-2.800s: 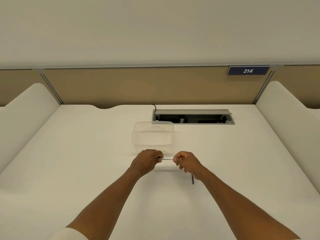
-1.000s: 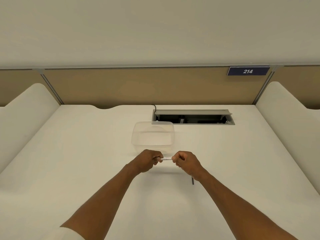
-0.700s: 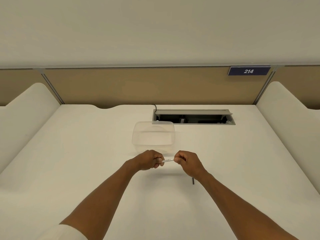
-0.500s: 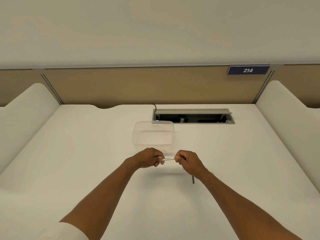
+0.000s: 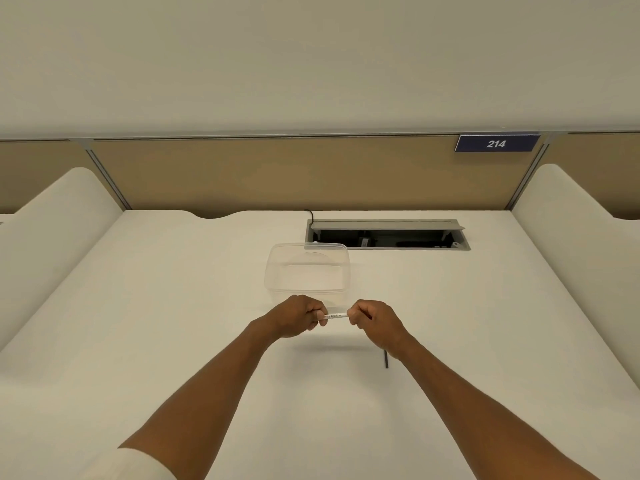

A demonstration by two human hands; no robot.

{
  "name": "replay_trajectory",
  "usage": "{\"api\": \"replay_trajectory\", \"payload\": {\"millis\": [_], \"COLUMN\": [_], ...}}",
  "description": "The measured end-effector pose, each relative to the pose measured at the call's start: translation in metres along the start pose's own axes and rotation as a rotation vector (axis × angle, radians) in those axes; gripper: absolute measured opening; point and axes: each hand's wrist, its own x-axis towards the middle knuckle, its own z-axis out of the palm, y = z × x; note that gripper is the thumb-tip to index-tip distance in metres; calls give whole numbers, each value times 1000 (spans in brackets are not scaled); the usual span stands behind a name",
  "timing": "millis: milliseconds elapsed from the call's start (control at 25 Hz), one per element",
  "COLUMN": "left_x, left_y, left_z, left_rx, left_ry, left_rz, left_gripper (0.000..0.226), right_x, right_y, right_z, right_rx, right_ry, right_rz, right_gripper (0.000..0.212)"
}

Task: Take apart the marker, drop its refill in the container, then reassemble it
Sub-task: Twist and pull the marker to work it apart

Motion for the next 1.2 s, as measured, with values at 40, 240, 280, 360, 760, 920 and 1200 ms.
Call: {"api": "replay_trajectory", "payload": {"millis": [40,240,280,360,760,920,1200], "left_x": [-1,-3,-4,-5,-2,-6,-14], "left_y": [1,11,13,16,9,-1,-12], "left_z": [-1,-3,-3,-4,14,18,8], "left_rx": [1,-93,-143,-176,35,4,2], "left_ry": [-16,-112,-131,-141,10,8,-3], "left_rz": [-11,-94,-115,-128,-20,-50,-23], "left_gripper": [29,34,34,33,24,20,28], "right_x": [0,-1,-1,0,-10,-13,-10], "right_y": [1,4,4,4,-15,-19,-16], "right_z": [0,-1,-2,-4,-5,-7,-1], "right_rx": [-4,-40,-57,-79,296,344,352], "right_ry": [5,65,80,105,-131,-266,-107], "right_rz": [-13,-124,-157,-183,472,611,400], "right_gripper": [24,22,24,21,40,31,31]}}
